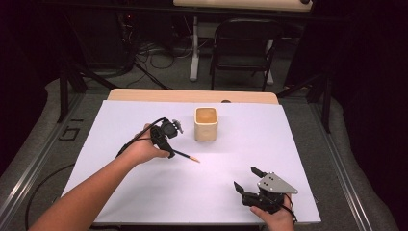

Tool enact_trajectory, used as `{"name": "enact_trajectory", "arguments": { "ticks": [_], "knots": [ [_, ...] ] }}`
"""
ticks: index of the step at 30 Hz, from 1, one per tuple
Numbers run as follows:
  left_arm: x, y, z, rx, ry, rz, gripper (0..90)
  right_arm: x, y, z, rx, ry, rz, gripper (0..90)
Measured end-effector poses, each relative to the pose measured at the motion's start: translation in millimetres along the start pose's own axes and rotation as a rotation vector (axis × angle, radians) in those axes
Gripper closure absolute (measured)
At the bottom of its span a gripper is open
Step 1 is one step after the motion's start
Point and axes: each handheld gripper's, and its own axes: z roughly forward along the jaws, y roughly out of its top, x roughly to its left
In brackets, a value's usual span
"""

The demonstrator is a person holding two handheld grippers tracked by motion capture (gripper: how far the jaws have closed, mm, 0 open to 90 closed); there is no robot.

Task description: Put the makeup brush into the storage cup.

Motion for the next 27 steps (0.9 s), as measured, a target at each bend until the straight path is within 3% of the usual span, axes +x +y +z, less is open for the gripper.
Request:
{"name": "enact_trajectory", "arguments": {
  "ticks": [14, 27],
  "knots": [
    [-11.4, 22.2, 11.3, 0.032, -0.008, 0.080, 37.6, -0.6, 0.2, -0.5, 0.003, 0.005, -0.001, 22.4],
    [-11.9, 28.8, 19.0, 0.056, -0.012, 0.096, 38.6, -0.3, 0.3, 0.1, 0.000, 0.006, -0.002, 22.4]
  ]
}}
